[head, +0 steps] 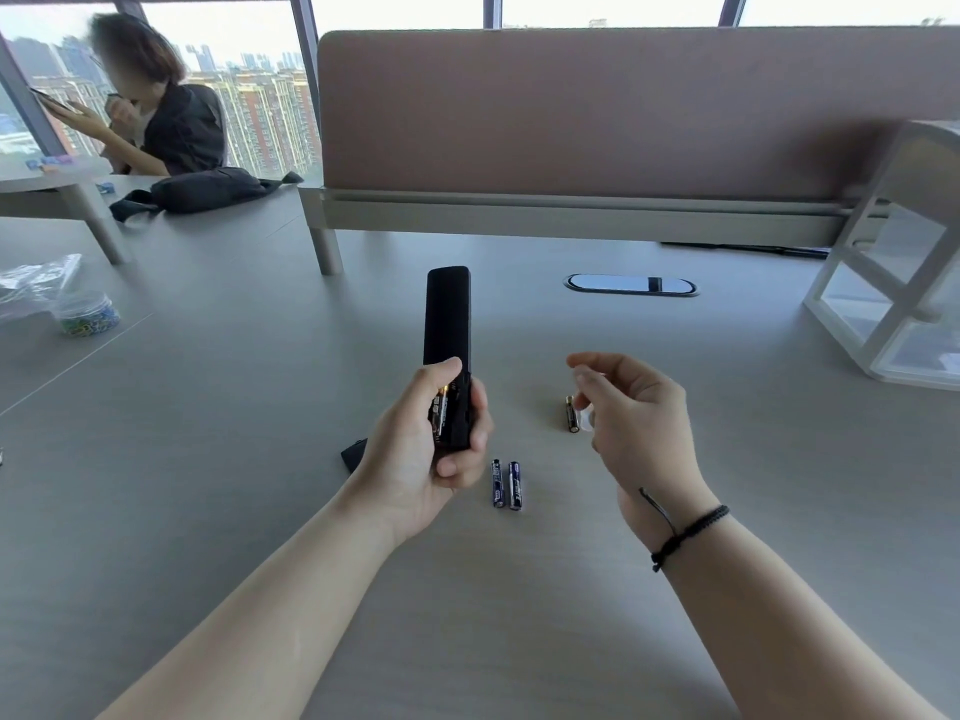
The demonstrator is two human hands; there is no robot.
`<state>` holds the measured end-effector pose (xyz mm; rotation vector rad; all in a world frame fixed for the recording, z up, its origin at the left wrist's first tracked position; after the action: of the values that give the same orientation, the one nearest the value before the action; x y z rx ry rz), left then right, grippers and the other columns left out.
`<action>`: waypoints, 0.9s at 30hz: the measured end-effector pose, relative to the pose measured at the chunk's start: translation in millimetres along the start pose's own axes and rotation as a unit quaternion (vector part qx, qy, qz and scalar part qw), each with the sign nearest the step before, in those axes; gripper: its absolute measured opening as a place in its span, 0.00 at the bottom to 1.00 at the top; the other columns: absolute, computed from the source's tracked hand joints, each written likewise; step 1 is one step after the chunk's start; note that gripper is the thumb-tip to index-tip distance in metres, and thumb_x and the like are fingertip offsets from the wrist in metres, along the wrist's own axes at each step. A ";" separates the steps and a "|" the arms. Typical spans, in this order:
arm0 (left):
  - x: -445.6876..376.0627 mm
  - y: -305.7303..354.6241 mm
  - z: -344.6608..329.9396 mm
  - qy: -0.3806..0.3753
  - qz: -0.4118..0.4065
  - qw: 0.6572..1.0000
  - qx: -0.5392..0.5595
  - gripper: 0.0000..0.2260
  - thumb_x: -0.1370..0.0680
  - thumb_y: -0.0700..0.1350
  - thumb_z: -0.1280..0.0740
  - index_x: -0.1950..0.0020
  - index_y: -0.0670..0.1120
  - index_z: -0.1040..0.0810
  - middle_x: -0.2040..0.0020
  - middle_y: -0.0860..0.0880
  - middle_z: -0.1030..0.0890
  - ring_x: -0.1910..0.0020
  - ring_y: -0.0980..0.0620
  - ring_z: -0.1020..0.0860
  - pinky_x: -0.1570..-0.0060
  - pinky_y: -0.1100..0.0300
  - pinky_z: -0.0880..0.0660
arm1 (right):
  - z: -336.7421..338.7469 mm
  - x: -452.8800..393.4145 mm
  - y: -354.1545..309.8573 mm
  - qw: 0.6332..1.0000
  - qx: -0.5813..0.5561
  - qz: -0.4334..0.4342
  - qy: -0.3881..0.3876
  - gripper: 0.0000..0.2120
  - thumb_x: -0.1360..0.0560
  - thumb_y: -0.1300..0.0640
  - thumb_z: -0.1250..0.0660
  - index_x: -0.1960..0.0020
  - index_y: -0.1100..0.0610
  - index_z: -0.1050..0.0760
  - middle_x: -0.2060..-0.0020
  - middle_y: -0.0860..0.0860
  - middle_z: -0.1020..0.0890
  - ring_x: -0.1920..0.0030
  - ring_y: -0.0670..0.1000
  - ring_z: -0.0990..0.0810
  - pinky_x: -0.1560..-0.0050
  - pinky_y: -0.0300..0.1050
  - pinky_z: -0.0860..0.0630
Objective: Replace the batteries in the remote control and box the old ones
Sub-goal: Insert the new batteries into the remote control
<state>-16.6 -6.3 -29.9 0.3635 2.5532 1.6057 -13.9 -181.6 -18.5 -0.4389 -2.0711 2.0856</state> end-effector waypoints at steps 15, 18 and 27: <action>2.0 -2.8 -2.4 -0.008 0.008 1.000 -0.019 0.12 0.18 0.49 0.43 0.54 0.42 0.27 0.67 0.43 0.27 0.77 0.52 0.39 0.75 0.61 0.45 | -9.6 1.8 21.1 0.840 0.524 0.114 -0.082 0.14 0.21 0.46 0.39 0.42 0.52 0.23 0.52 0.51 0.15 0.46 0.58 0.19 0.57 0.48 0.23; 1.6 -4.1 -2.7 -0.007 0.005 1.000 -0.015 0.13 0.18 0.51 0.42 0.50 0.42 0.27 0.65 0.43 0.25 0.76 0.52 0.36 0.75 0.62 0.42 | -10.6 0.5 22.2 0.824 0.546 0.122 -0.092 0.11 0.21 0.45 0.40 0.55 0.52 0.29 0.62 0.51 0.20 0.53 0.59 0.20 0.64 0.47 0.29; -0.3 -6.0 -4.8 0.008 0.000 1.000 -0.028 0.10 0.16 0.47 0.43 0.48 0.41 0.28 0.64 0.42 0.26 0.75 0.51 0.34 0.77 0.61 0.39 | -11.1 0.9 23.7 0.808 0.566 0.138 -0.085 0.12 0.20 0.45 0.41 0.54 0.54 0.30 0.62 0.52 0.20 0.56 0.60 0.19 0.64 0.47 0.31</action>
<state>-18.2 -13.0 -33.2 0.3462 2.5136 1.6824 -9.2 -171.3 -42.0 -0.3380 -0.4811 3.0945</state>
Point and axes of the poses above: each hand's wrist, its own x-axis away from the middle knuckle, its own z-axis out of the back of the hand, y = z × x, the point moved 4 cm from there along -x, towards the middle knuckle
